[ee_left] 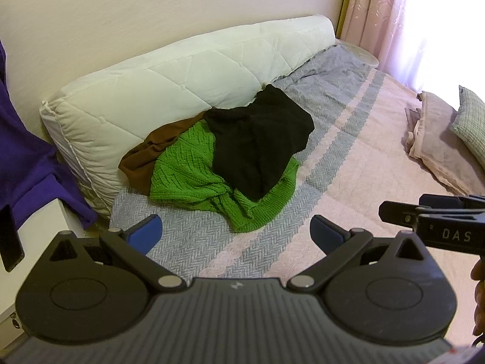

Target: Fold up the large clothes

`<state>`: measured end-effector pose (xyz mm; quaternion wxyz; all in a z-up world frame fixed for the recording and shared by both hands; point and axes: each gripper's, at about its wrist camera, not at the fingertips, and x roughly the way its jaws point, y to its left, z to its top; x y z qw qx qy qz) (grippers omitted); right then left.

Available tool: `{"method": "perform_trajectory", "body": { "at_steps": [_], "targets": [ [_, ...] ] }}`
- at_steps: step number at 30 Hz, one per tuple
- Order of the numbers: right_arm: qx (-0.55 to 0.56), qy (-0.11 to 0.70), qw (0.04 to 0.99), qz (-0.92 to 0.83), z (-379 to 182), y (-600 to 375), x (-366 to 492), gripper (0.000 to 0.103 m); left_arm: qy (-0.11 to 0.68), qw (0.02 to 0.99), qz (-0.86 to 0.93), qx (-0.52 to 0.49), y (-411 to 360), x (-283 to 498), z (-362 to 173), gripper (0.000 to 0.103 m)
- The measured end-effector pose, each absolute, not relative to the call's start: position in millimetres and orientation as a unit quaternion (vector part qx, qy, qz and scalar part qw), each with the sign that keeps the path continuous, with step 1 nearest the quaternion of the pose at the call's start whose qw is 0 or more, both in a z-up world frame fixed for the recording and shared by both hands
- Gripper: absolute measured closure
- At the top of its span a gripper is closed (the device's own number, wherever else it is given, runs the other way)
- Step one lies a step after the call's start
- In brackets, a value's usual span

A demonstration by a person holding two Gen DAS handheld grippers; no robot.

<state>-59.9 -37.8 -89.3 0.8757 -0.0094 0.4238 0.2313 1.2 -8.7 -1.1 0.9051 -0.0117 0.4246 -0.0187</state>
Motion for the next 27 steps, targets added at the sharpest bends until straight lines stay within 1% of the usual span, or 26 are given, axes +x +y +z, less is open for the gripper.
{"method": "perform_trajectory", "body": {
  "at_steps": [15, 27],
  "targets": [
    [-0.007, 0.429, 0.873, 0.234, -93, -42, -55, 0.030, 0.428, 0.904, -0.015, -0.010, -13, 5, -2, 0.001],
    [-0.008, 0.441, 0.861, 0.253, -105, -64, -26, 0.030, 0.436, 0.900, 0.008, -0.016, -35, 18, -12, 0.001]
  ]
}}
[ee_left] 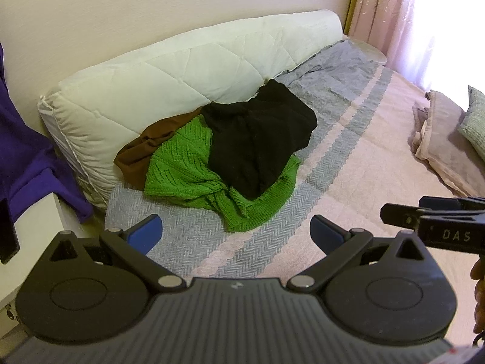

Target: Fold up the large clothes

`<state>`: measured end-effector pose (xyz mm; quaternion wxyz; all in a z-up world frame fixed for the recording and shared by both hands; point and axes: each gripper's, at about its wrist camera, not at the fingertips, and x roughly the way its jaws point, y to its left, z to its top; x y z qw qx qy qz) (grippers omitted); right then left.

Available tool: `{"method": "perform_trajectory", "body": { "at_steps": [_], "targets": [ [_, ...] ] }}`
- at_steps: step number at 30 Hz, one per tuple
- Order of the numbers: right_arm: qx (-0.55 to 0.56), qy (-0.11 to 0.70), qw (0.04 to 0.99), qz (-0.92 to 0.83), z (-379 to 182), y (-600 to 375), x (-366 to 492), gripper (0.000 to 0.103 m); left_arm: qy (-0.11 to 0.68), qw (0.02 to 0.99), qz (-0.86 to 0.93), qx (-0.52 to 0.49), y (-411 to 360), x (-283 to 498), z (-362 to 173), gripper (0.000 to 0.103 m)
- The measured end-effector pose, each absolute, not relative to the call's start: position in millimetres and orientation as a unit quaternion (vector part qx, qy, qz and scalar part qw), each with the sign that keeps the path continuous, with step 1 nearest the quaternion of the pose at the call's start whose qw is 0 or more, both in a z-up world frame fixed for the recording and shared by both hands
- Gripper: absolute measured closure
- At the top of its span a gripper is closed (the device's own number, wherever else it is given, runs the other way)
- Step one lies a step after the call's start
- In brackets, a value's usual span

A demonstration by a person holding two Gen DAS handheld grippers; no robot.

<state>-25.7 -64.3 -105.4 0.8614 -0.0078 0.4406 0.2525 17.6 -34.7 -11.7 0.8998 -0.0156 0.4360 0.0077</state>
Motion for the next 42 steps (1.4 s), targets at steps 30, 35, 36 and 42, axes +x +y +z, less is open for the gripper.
{"method": "perform_trajectory", "body": {
  "at_steps": [30, 35, 36, 42],
  "targets": [
    [-0.038, 0.444, 0.846, 0.295, -268, 84, 239, 0.030, 0.455, 0.882, -0.059, 0.105, 57, 330, -172, 0.001],
    [-0.085, 0.436, 0.839, 0.313, -312, 139, 274, 0.030, 0.463, 0.877, -0.070, 0.109, 67, 355, -207, 0.001],
    [-0.095, 0.428, 0.843, 0.311, -318, 145, 276, 0.031, 0.463, 0.877, -0.070, 0.110, 67, 357, -212, 0.001],
    [-0.110, 0.410, 0.858, 0.291, -321, 142, 293, 0.079, 0.468, 0.877, -0.067, 0.084, 70, 363, -222, 0.001]
  ]
}}
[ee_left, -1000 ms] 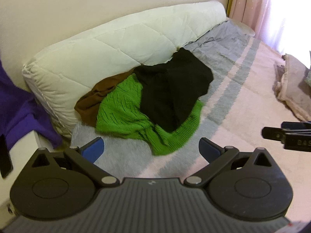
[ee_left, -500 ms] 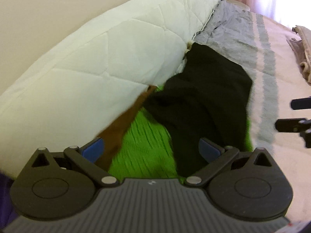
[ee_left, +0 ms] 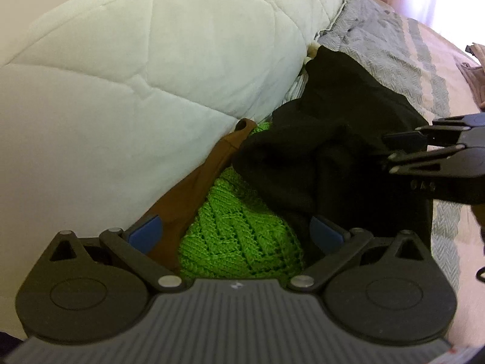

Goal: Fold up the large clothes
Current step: 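Reach both grippers into the black sweater on the pile, then grasp the black sweater with both grippers and lift it off the pile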

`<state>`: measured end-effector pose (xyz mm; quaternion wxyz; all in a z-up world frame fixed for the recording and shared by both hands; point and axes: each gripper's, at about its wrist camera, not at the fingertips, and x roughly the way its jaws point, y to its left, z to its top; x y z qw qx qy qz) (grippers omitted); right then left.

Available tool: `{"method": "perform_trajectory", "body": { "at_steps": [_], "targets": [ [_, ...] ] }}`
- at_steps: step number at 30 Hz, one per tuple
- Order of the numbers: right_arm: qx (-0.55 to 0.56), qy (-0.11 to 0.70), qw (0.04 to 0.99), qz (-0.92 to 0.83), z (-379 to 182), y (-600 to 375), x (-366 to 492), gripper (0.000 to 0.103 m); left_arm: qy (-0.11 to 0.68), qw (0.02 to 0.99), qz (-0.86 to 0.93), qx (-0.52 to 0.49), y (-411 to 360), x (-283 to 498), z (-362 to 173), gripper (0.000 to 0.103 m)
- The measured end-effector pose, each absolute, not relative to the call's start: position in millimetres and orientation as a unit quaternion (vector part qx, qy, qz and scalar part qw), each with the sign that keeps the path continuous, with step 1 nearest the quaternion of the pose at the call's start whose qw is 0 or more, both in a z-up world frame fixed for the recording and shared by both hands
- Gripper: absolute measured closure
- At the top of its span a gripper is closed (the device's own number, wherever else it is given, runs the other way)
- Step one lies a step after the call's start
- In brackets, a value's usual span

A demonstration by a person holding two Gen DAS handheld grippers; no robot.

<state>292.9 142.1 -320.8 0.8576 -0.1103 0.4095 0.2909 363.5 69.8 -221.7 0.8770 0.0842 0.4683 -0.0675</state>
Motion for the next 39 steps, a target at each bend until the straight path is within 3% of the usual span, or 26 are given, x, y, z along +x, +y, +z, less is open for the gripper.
{"method": "perform_trajectory", "body": {
  "at_steps": [1, 4, 12, 19, 28, 32, 35, 37, 39],
  "targets": [
    [-0.110, 0.408, 0.856, 0.297, -319, 141, 296, 0.093, 0.467, 0.877, -0.067, 0.087, 68, 364, -221, 0.001],
    [-0.095, 0.390, 0.866, 0.298, -297, 122, 294, 0.099, 0.452, 0.885, -0.069, 0.085, 59, 361, -207, 0.001],
    [0.014, 0.353, 0.912, 0.207, -220, -22, 236, 0.101, 0.410, 0.902, -0.115, 0.071, -2, 307, -148, 0.001],
    [0.088, 0.334, 0.934, 0.086, -180, -195, 111, 0.101, 0.389, 0.901, -0.176, 0.080, -96, 199, -107, 0.001],
    [0.162, 0.433, 0.884, -0.073, -227, -392, -53, 0.102, 0.402, 0.860, -0.277, 0.147, -212, 67, -114, 0.001],
    [0.148, 0.461, 0.869, -0.106, -242, -410, -84, 0.101, 0.397, 0.836, -0.321, 0.201, -242, 54, -132, 0.001],
    [0.135, 0.458, 0.873, -0.101, -239, -400, -91, 0.089, 0.373, 0.817, -0.356, 0.257, -257, 58, -147, 0.001],
    [0.113, 0.453, 0.881, -0.076, -241, -377, -96, 0.057, 0.354, 0.802, -0.379, 0.296, -264, 70, -159, 0.001],
    [0.080, 0.451, 0.888, -0.044, -245, -351, -94, 0.048, 0.336, 0.784, -0.403, 0.332, -270, 87, -174, 0.002]
  ]
}}
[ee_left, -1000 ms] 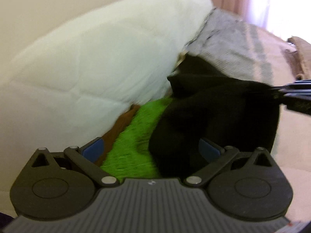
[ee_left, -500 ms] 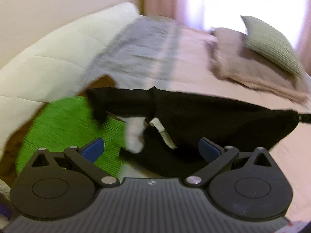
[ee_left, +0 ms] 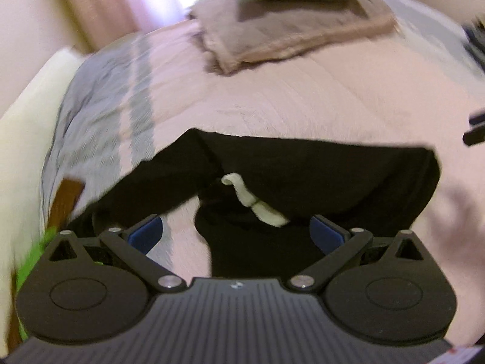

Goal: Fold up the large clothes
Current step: 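Grasp the black sweater with both grippers and lift it off the pile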

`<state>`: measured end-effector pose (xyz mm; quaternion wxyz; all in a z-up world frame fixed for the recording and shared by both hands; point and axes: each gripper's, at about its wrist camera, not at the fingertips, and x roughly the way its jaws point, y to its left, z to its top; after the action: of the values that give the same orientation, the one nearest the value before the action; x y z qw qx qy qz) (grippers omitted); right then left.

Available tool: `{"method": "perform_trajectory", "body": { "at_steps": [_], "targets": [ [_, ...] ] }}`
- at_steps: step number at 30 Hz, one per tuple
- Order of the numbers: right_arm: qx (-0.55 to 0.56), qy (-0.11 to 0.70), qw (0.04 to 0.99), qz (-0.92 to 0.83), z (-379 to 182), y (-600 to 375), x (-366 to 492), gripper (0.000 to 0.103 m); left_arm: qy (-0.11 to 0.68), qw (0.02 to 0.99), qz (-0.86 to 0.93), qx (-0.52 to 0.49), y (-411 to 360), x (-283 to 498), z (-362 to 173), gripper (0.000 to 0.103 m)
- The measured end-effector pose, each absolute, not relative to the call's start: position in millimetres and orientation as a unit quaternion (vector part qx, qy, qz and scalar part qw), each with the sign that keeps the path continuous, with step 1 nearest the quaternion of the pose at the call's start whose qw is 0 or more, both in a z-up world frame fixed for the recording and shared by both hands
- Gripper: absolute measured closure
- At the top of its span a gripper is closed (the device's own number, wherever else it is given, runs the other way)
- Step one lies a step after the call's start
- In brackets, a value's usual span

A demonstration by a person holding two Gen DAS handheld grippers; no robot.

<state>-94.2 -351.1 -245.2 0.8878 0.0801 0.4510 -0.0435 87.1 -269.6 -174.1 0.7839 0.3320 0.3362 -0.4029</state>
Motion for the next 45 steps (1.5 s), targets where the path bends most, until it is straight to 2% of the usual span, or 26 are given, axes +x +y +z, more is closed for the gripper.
{"method": "perform_trajectory", "body": {
  "at_steps": [5, 11, 13, 14, 15, 18, 21, 26, 32, 34, 36, 38, 39, 40, 41, 42, 43, 44, 45],
  "targets": [
    [-0.049, 0.464, 0.884, 0.028, -289, -288, -52, 0.047, 0.292, 0.725, -0.471, 0.409, -281, 134, -217, 0.010],
    [-0.202, 0.513, 0.834, 0.021, -359, -250, -5, 0.044, 0.239, 0.659, -0.535, 0.472, -288, 179, -263, 0.010],
    [-0.178, 0.520, 0.835, 0.009, -366, -256, 0, 0.048, 0.216, 0.637, -0.560, 0.484, -293, 189, -274, 0.010],
    [-0.152, 0.524, 0.838, -0.002, -365, -263, 5, 0.058, 0.204, 0.628, -0.571, 0.488, -296, 193, -277, 0.010],
    [-0.137, 0.528, 0.838, -0.017, -362, -268, 7, 0.089, 0.191, 0.620, -0.581, 0.492, -299, 196, -280, 0.010],
    [-0.101, 0.518, 0.848, -0.045, -343, -282, 3, 0.097, 0.143, 0.589, -0.614, 0.506, -307, 206, -286, 0.010],
    [-0.084, 0.503, 0.857, -0.077, -322, -294, -10, 0.101, 0.097, 0.545, -0.643, 0.529, -314, 215, -289, 0.009],
    [-0.044, 0.489, 0.862, -0.125, -298, -314, -31, 0.102, 0.073, 0.497, -0.678, 0.536, -330, 237, -279, 0.010],
    [-0.025, 0.483, 0.865, -0.136, -300, -314, -28, 0.101, 0.022, 0.438, -0.685, 0.581, -347, 253, -282, 0.011],
    [-0.013, 0.483, 0.864, -0.140, -310, -317, -19, 0.101, -0.006, 0.407, -0.686, 0.604, -351, 251, -295, 0.013],
    [-0.011, 0.482, 0.865, -0.141, -313, -317, -20, 0.101, -0.022, 0.386, -0.684, 0.619, -352, 249, -308, 0.023],
    [-0.001, 0.478, 0.867, -0.139, -315, -319, -21, 0.100, -0.038, 0.376, -0.678, 0.630, -355, 246, -322, 0.033],
    [0.003, 0.479, 0.867, -0.140, -316, -320, -24, 0.094, -0.042, 0.371, -0.680, 0.631, -356, 245, -326, 0.040],
    [-0.002, 0.477, 0.866, -0.148, -315, -319, -27, 0.074, -0.048, 0.368, -0.682, 0.630, -357, 244, -330, 0.046],
    [-0.008, 0.473, 0.867, -0.156, -312, -318, -31, 0.062, -0.046, 0.369, -0.684, 0.628, -359, 244, -331, 0.061],
    [-0.010, 0.468, 0.869, -0.162, -310, -317, -35, 0.041, -0.039, 0.375, -0.685, 0.623, -362, 244, -330, 0.075],
    [-0.007, 0.462, 0.871, -0.165, -308, -315, -40, 0.035, -0.023, 0.393, -0.688, 0.609, -366, 246, -327, 0.083],
    [-0.004, 0.462, 0.872, -0.163, -308, -312, -44, 0.035, -0.001, 0.416, -0.691, 0.592, -370, 249, -321, 0.095],
    [-0.001, 0.467, 0.870, -0.156, -310, -308, -46, 0.034, 0.022, 0.439, -0.692, 0.573, -377, 252, -315, 0.096]
  ]
}}
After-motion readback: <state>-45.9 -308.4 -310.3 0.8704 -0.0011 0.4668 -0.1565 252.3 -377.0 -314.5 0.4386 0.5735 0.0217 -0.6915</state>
